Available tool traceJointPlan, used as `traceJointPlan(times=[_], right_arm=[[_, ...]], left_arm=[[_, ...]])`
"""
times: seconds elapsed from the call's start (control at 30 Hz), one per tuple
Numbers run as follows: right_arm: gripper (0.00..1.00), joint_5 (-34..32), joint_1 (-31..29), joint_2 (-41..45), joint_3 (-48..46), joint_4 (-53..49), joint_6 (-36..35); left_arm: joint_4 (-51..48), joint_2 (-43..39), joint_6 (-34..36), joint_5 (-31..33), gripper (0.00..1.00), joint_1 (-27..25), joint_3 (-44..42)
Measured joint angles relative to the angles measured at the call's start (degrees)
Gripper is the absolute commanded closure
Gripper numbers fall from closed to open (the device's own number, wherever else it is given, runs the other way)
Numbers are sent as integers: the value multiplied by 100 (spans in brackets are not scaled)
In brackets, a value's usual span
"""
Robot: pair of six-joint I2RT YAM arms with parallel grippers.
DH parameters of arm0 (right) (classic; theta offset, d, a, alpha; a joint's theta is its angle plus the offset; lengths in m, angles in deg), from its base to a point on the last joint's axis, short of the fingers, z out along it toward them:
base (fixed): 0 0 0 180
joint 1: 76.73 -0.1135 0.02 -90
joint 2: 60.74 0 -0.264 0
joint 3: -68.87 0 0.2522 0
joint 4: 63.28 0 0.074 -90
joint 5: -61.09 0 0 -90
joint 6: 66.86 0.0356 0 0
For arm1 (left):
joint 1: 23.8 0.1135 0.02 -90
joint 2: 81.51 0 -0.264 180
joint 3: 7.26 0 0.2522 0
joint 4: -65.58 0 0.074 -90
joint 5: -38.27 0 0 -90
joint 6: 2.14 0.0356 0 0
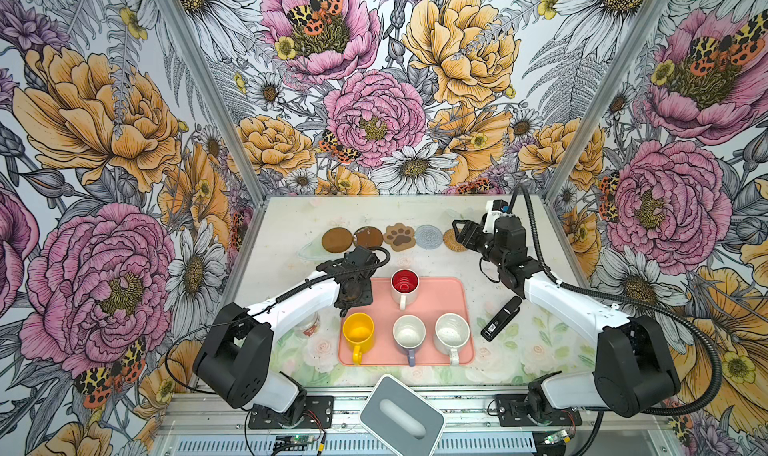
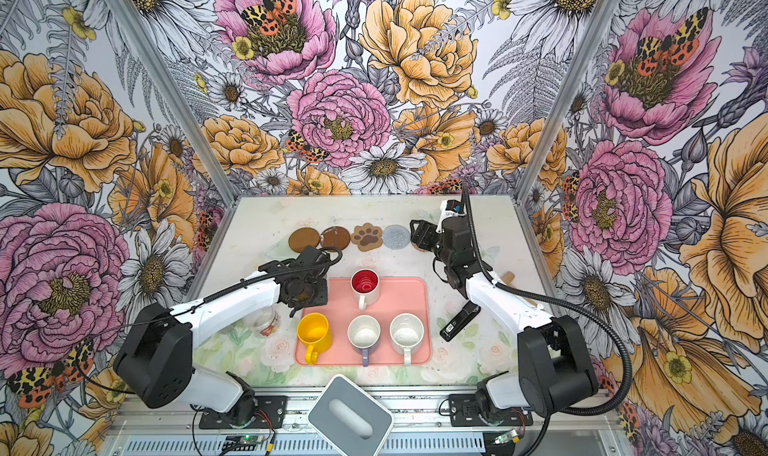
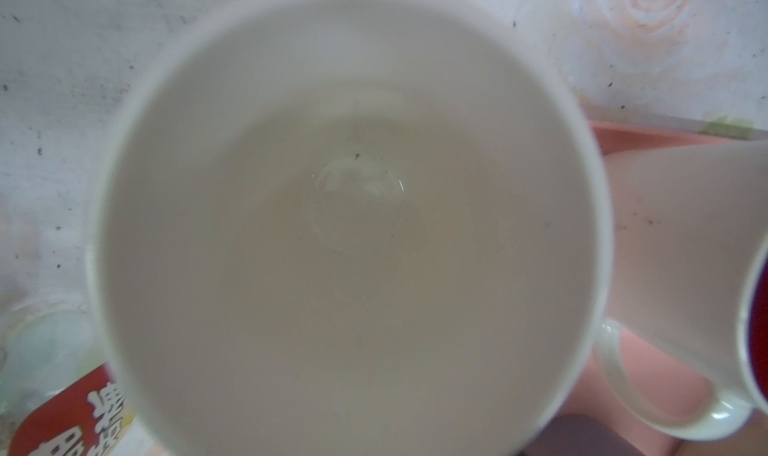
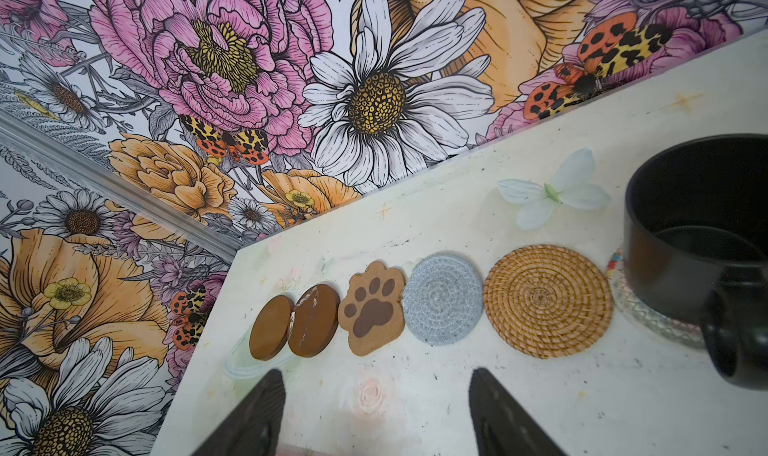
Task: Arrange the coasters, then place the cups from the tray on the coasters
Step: 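Lower the left gripper and grasp the plain white mug by its rim, then lift the white mug with the left gripper toward the dark brown end coaster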
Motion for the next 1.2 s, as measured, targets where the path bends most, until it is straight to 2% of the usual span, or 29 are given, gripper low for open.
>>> traceJointPlan(times=[0.43, 0.63, 0.7, 1.0, 1.2], right_arm=[[28, 24, 0, -63, -2, 35, 87], [28, 66, 0, -122, -4, 52, 101], [28, 79, 2, -125, -4, 52, 101], [28, 83, 39, -127, -7, 55, 103], [28, 109, 63, -127, -7, 52, 103]], left_arm=[[-7, 103, 79, 24, 70, 0, 0], [-28, 138, 101, 96, 89, -4, 0], [-13, 138, 76, 131, 100, -11, 9], [-7, 142, 81, 192, 100, -52, 9], [-48, 114, 52, 479, 100, -197, 9]])
